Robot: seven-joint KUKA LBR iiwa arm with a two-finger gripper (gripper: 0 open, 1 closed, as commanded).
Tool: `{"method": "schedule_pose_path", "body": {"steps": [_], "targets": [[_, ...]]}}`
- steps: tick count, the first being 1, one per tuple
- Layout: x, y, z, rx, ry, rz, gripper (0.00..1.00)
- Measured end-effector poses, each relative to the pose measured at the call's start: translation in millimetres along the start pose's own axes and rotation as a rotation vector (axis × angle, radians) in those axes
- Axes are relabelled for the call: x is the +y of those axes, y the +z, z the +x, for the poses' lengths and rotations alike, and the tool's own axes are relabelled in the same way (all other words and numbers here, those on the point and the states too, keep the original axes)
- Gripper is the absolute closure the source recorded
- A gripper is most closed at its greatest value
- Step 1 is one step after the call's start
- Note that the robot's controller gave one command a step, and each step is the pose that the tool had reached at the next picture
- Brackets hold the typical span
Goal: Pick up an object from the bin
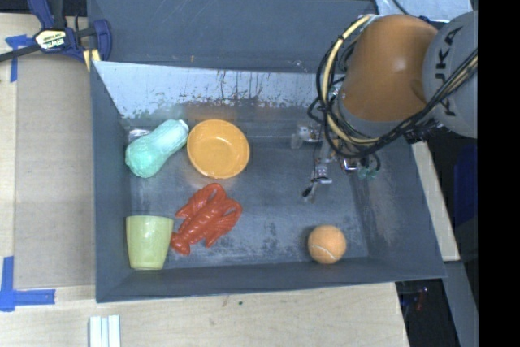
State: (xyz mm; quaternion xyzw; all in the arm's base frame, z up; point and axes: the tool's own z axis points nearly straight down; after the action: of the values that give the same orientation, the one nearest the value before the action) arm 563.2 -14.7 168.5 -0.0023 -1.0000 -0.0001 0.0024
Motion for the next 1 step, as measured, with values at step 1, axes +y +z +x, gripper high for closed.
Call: {"method": "schedule_pose_path", "body": {"steps": [1], "targets": [[0.0, -4.8, -1.7, -0.008, -0.001, 0.0, 0.0]]}}
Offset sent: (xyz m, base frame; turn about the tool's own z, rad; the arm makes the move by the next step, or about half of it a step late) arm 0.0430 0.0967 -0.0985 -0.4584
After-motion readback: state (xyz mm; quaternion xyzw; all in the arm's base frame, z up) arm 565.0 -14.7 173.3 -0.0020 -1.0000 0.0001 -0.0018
